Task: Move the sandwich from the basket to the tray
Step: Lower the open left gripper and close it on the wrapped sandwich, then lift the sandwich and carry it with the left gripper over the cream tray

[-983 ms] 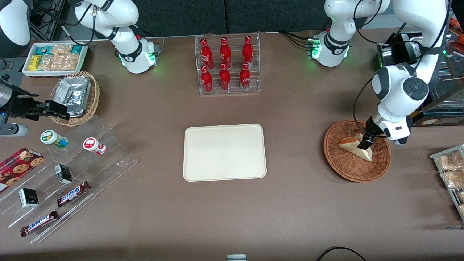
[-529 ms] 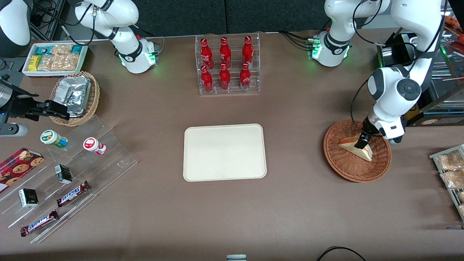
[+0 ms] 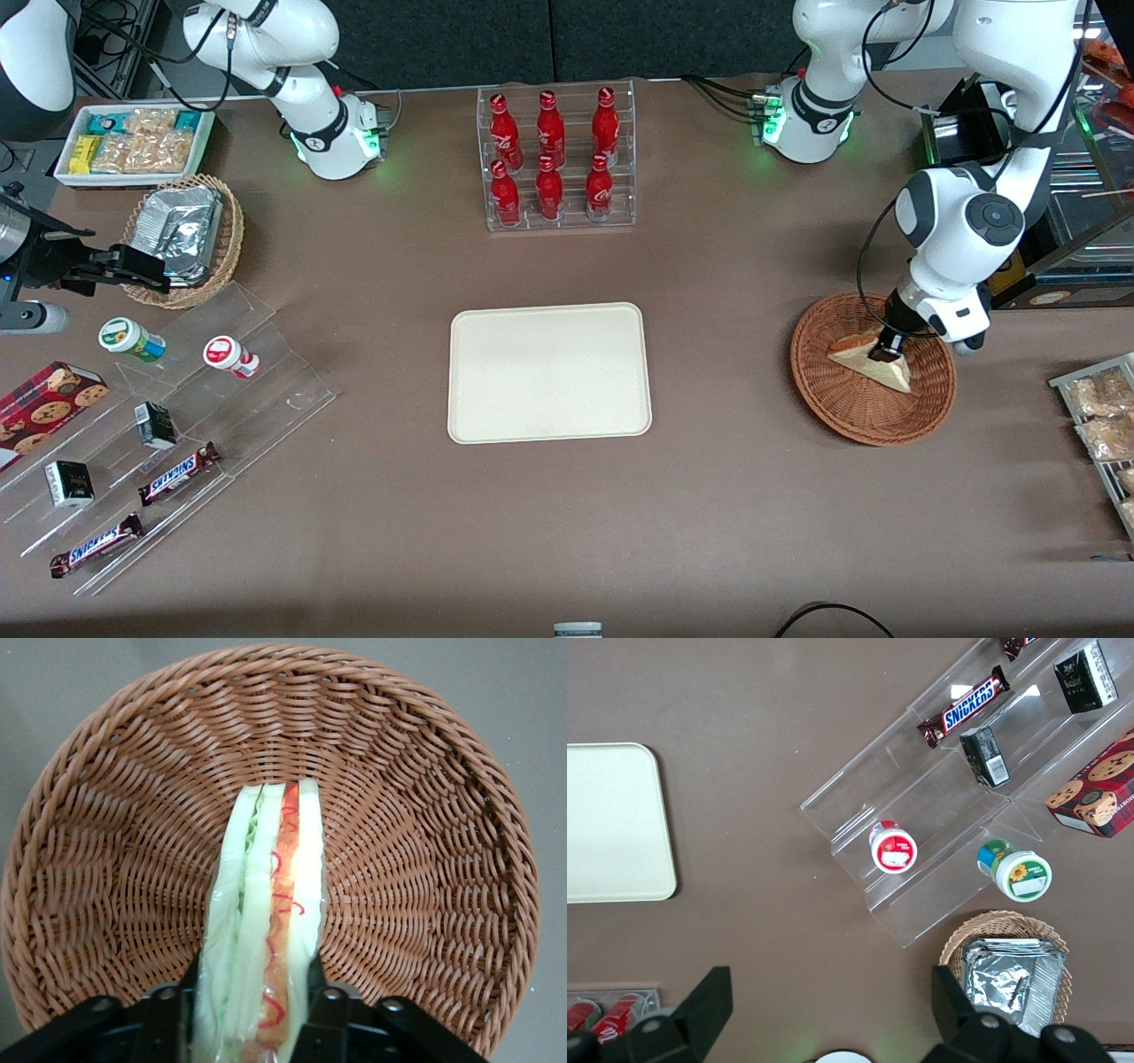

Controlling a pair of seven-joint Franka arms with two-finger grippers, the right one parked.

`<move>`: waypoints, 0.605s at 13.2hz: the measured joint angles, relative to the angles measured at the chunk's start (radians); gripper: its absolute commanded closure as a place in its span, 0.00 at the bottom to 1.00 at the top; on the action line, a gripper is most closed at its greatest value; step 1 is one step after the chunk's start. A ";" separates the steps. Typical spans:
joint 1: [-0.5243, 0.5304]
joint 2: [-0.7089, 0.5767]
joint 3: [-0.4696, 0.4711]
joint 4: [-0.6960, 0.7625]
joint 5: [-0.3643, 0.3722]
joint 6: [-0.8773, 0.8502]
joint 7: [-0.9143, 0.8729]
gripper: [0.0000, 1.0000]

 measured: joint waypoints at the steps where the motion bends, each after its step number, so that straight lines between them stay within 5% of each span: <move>1: 0.000 0.000 -0.001 0.000 0.000 0.002 -0.010 0.89; 5: -0.004 -0.001 -0.008 0.021 0.000 -0.001 -0.030 0.90; 8: -0.050 -0.031 -0.030 0.132 0.002 -0.233 -0.029 0.90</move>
